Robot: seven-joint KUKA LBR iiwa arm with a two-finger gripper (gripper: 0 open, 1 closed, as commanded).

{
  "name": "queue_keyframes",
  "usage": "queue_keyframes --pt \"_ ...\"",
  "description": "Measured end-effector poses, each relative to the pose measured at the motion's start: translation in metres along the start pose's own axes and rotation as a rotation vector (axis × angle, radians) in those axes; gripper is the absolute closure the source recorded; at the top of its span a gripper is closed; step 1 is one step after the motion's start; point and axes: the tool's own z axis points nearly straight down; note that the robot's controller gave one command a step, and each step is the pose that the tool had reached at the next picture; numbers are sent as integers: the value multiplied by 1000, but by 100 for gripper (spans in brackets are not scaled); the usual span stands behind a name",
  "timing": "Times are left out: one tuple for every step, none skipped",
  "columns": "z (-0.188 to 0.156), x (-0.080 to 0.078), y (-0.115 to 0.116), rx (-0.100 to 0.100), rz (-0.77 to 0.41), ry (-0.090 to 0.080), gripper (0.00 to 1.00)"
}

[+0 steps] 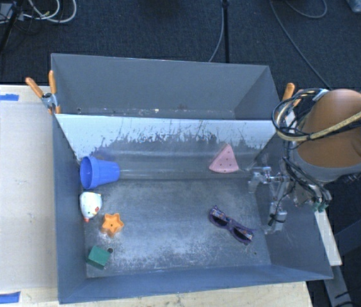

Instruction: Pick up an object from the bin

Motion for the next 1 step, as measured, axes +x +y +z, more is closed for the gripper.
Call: queue_keyframes --pt "61 -23 25 -1 -3 -1 0"
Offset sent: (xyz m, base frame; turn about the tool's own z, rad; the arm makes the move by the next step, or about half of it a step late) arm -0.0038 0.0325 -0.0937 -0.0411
